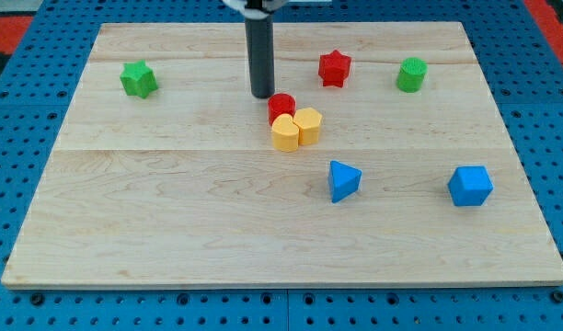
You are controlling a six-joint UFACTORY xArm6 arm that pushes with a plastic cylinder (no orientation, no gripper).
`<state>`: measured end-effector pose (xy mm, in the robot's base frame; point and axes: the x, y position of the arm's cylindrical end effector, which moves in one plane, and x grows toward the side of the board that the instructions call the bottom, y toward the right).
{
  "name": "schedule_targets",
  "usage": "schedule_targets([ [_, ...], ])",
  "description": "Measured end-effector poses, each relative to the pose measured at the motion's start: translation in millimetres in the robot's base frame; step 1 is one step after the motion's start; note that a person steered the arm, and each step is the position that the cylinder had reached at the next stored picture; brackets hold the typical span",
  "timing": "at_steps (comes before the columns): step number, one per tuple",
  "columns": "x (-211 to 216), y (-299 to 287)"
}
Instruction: Slide the red star towards the yellow hexagon
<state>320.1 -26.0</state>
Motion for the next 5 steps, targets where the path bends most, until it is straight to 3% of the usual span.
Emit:
schedule_targets([
  [1, -30.9, 0.6],
  [3, -128.6, 139.7],
  [5, -91.9, 132.3],
])
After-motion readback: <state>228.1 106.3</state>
